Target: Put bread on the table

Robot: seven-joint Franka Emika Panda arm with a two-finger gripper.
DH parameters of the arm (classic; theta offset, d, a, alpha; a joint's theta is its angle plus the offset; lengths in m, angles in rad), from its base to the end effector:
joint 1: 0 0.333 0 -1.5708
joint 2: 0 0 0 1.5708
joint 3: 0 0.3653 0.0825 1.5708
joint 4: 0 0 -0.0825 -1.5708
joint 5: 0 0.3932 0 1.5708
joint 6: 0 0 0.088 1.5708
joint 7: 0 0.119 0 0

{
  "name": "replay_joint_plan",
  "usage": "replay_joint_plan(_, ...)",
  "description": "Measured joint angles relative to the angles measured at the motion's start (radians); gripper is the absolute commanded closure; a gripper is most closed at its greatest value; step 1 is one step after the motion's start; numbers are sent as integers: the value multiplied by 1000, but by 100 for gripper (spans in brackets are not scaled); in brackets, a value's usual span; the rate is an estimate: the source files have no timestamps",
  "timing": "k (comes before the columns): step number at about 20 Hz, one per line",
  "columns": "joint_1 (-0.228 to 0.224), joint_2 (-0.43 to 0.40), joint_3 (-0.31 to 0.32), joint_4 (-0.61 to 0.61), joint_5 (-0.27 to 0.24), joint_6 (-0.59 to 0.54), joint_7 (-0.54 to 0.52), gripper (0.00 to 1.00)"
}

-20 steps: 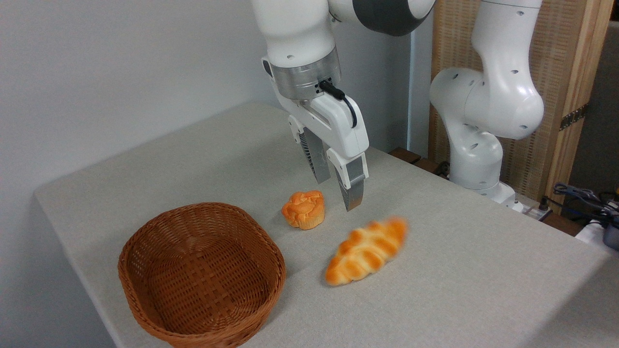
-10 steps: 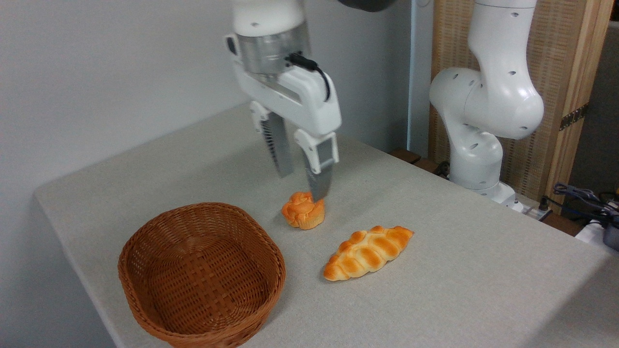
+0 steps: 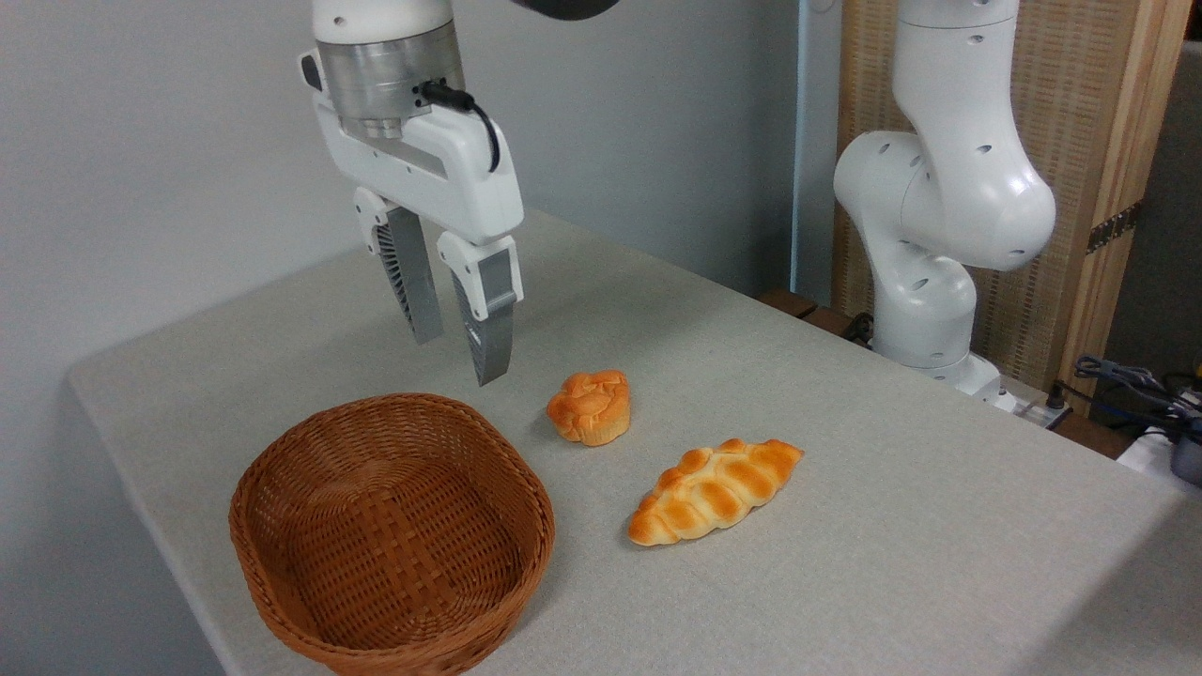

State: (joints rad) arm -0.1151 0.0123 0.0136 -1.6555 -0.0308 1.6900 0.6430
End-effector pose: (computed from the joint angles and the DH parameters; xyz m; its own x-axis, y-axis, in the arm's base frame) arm 0.5736 -0.0618 0.6243 0.7373 -0.6746 0.0360 -0.6753 -0.7375 0.0111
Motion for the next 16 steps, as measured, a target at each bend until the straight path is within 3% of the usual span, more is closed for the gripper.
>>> replay_joint_plan(8, 50, 3, 1, 45, 0, 2, 8, 0)
replay_joint_plan(16, 56, 3, 15, 65, 0, 1, 63, 0)
